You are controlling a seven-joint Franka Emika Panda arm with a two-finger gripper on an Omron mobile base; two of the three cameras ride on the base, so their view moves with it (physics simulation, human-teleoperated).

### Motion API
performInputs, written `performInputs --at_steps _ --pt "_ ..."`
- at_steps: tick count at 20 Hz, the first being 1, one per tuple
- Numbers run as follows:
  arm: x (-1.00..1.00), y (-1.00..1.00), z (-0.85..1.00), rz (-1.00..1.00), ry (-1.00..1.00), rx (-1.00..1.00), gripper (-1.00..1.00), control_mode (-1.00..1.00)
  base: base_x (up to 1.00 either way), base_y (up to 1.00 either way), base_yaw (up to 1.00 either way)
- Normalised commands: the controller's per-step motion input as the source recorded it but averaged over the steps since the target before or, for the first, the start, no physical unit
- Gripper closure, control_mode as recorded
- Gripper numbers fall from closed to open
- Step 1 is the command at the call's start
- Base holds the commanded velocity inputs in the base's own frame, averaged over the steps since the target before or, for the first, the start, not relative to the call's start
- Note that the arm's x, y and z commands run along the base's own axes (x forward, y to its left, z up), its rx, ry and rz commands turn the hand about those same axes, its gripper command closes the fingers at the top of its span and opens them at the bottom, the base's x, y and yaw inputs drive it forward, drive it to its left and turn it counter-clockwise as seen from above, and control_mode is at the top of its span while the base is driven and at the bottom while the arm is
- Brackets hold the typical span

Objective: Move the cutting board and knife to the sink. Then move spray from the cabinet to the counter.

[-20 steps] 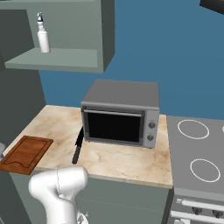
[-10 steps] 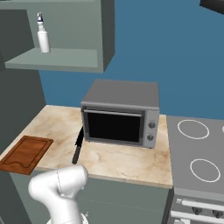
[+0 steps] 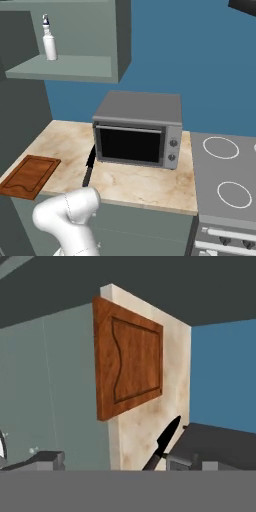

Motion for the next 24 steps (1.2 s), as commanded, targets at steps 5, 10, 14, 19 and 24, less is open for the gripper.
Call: performInputs --at_steps 5,10,14,19,24 --pt "0.15 0.06 -0.24 0.0 -0.19 -0.06 -1.0 -1.0 0.0 0.0 0.0" --pt "0.21 0.01 -0.24 0.0 -0.15 -0.06 -1.0 -1.0 0.0 0.0 0.0" --pt "0.24 0.06 -0.22 0.0 -0.06 0.0 -1.0 -1.0 0.0 0.0 0.0" --pt "0.15 0.09 -0.23 0.0 -0.04 0.0 -1.0 -1.0 0.0 0.0 0.0" --pt "0.13 0.12 -0.26 0.0 -0.03 0.0 -1.0 -1.0 0.0 0.0 0.0"
